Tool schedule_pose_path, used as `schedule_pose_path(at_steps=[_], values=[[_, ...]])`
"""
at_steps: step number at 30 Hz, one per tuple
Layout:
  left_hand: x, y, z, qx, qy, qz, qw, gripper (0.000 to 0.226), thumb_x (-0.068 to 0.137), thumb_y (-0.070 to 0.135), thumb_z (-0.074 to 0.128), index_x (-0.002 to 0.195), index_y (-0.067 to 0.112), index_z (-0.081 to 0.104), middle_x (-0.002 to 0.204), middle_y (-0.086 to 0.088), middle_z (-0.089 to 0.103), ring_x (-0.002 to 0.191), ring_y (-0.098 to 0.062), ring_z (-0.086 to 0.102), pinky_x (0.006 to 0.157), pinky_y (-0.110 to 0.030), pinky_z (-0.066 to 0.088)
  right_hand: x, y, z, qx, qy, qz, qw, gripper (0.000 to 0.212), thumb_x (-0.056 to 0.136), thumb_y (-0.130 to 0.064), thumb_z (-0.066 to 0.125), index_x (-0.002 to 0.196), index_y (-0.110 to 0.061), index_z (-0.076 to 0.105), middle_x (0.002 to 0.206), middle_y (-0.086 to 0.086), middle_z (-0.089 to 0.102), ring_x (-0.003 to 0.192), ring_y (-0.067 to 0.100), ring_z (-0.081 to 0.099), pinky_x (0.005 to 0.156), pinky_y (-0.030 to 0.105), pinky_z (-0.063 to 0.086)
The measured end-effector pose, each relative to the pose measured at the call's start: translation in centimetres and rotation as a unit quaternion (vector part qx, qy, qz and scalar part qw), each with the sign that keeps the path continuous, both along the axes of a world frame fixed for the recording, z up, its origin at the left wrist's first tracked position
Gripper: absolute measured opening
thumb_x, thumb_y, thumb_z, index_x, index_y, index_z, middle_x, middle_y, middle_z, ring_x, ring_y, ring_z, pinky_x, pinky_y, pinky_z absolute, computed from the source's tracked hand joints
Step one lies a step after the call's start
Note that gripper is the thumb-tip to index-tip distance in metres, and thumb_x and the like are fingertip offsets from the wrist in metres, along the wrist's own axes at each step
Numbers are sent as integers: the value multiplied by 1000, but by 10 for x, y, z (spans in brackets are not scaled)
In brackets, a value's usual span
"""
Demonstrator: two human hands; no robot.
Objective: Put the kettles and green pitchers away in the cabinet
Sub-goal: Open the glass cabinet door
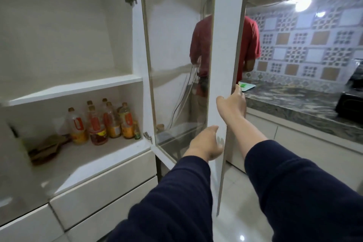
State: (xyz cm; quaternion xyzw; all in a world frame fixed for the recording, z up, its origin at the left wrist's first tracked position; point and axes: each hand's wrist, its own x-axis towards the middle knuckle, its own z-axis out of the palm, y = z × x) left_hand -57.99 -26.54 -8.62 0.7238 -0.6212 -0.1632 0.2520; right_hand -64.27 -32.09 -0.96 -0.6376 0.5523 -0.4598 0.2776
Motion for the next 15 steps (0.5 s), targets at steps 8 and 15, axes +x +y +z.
schedule_pose_path(at_steps=[8,15], values=[[88,23,36,-21,-65,114,991,53,90,17,53,142,17,43,144,-8,49,131,-27,48,108,-41,40,48,13,-6,-49,94,51,993,36,85,-11,48,119,-19,55,131,8,40,117,30,45,95,44,47],[188,96,57,-36,-115,241,963,49,88,17,52,137,19,48,141,-5,52,127,-26,50,105,-45,43,152,50,-9,-33,145,177,973,30,86,-11,55,113,-22,60,127,9,49,115,29,50,92,41,49]])
